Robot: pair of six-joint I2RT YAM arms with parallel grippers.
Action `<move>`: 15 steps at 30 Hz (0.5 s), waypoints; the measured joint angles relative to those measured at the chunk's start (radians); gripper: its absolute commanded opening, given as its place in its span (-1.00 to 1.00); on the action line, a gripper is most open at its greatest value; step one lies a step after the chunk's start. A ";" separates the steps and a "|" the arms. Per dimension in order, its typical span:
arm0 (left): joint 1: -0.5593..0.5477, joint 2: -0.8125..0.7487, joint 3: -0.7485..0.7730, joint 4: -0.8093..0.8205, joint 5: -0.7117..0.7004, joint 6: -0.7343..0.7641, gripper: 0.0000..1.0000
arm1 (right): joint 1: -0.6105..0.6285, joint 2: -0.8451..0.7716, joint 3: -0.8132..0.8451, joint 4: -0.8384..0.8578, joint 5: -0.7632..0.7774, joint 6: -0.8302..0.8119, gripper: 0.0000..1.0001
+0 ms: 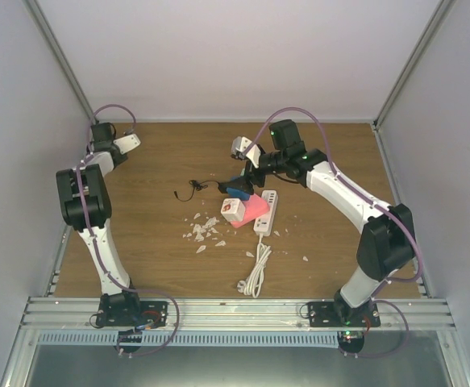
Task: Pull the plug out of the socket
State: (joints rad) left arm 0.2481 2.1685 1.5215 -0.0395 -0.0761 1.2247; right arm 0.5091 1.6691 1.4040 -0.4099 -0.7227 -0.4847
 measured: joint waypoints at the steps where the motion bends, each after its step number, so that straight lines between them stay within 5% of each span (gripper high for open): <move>1: -0.001 0.000 -0.002 -0.001 0.000 0.000 -0.87 | 0.000 0.000 0.000 -0.001 0.001 -0.001 0.99; 11: -0.012 -0.004 -0.039 -0.017 0.008 -0.030 -0.44 | -0.003 0.000 0.000 -0.018 0.003 -0.016 0.99; 15: -0.014 -0.014 -0.067 -0.066 0.030 -0.050 -0.03 | -0.005 0.000 0.000 -0.025 0.002 -0.025 0.99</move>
State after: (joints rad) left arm 0.2337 2.1548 1.4544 -0.1059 -0.0460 1.1744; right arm 0.5045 1.6695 1.4036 -0.4347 -0.7208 -0.5098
